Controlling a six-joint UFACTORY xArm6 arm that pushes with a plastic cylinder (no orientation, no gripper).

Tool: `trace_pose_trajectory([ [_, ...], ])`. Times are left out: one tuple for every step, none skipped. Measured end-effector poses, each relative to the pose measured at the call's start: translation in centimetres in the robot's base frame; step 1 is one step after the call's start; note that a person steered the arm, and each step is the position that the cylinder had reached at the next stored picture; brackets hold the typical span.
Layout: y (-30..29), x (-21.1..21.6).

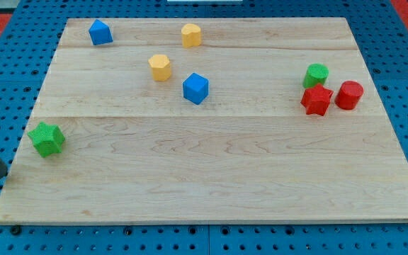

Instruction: Slide the green star diagonal bottom left to the red star

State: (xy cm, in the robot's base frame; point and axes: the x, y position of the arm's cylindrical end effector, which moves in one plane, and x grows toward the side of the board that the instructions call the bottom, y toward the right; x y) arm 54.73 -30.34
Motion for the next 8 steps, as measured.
trace_pose_trajectory([
  [7.2, -5.1],
  [11.7, -6.1],
  [3.4, -6.7],
  [6.2, -10.4],
  [18.7, -9.8],
  [20.2, -8.5],
  [16.5, -5.1],
  [26.2, -5.0],
])
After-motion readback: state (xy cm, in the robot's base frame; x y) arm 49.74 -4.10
